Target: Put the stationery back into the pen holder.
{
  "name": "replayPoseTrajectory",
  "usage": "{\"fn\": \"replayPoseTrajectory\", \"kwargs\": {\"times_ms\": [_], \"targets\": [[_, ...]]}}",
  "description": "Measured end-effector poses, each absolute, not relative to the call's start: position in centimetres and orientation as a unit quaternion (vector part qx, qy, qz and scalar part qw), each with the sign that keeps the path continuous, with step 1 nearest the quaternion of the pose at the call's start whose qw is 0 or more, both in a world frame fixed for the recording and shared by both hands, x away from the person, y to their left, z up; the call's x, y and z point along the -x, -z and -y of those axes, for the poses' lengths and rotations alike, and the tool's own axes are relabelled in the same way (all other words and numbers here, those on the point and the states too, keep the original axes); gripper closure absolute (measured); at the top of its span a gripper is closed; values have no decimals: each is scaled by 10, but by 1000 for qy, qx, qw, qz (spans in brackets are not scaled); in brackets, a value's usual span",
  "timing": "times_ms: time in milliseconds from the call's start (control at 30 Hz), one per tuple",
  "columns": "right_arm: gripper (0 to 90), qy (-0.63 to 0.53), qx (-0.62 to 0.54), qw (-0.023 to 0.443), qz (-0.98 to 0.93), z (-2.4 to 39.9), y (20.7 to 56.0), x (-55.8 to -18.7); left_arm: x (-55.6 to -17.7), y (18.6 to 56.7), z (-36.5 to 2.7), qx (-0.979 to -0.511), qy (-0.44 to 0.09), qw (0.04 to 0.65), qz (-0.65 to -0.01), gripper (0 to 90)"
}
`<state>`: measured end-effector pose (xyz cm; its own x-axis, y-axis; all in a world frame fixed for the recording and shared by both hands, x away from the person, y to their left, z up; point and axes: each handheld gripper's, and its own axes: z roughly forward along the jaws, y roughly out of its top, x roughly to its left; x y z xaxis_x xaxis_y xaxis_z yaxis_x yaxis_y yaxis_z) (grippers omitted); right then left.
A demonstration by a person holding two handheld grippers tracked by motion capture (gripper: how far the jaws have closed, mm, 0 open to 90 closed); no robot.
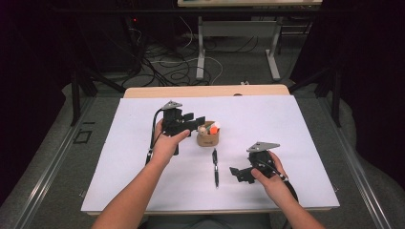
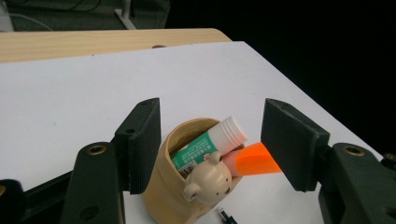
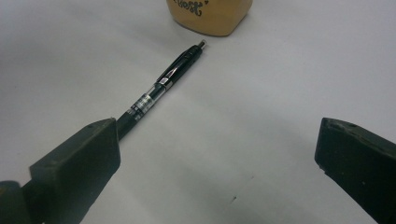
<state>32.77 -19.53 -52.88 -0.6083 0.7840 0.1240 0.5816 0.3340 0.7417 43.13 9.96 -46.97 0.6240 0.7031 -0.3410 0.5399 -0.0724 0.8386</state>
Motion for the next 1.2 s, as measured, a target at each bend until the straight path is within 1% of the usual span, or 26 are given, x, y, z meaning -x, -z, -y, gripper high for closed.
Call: {"fn": "replayPoseTrajectory", "kwargs": {"times_ms": [100,200,267,433,467,567,633,700,733,800,900,933,1000,1100,1200], "targets": [[0,-395,-427,126,-803,191,528,-328,-423,466,-103,-731,-81,527,-425,365],[0,-403,-416,117,-807,186,525,-328,-415,464,-104,-736,-107,521,-419,341],[0,-405,-409,118,-809,184,520,-328,-409,463,-106,-740,-115,514,-418,328],[2,-405,-421,111,-804,175,514,-328,-397,461,-115,-743,-126,512,-413,307],[8,-398,-420,116,-807,172,514,-328,-396,462,-116,-742,-126,512,-414,305],[61,-387,-416,123,-814,167,515,-327,-388,464,-119,-749,-118,505,-413,303],[97,-382,-416,127,-815,163,514,-326,-381,465,-121,-754,-126,497,-410,303],[177,-382,-425,122,-812,161,512,-326,-375,468,-124,-757,-130,494,-407,296],[191,-380,-431,116,-810,160,510,-326,-373,469,-126,-756,-128,494,-409,282],[247,-368,-442,100,-812,159,505,-329,-367,471,-130,-753,-118,499,-413,261],[305,-370,-453,90,-806,155,502,-332,-361,474,-137,-753,-98,504,-411,221],[317,-369,-458,86,-804,153,502,-334,-360,475,-139,-752,-93,506,-413,212],[369,-364,-467,72,-803,150,500,-336,-357,477,-142,-748,-82,509,-417,200],[379,-349,-477,52,-805,142,496,-339,-354,480,-146,-747,-74,510,-420,188],[376,-334,-487,57,-805,135,493,-340,-350,483,-149,-742,-76,515,-422,188]]}}
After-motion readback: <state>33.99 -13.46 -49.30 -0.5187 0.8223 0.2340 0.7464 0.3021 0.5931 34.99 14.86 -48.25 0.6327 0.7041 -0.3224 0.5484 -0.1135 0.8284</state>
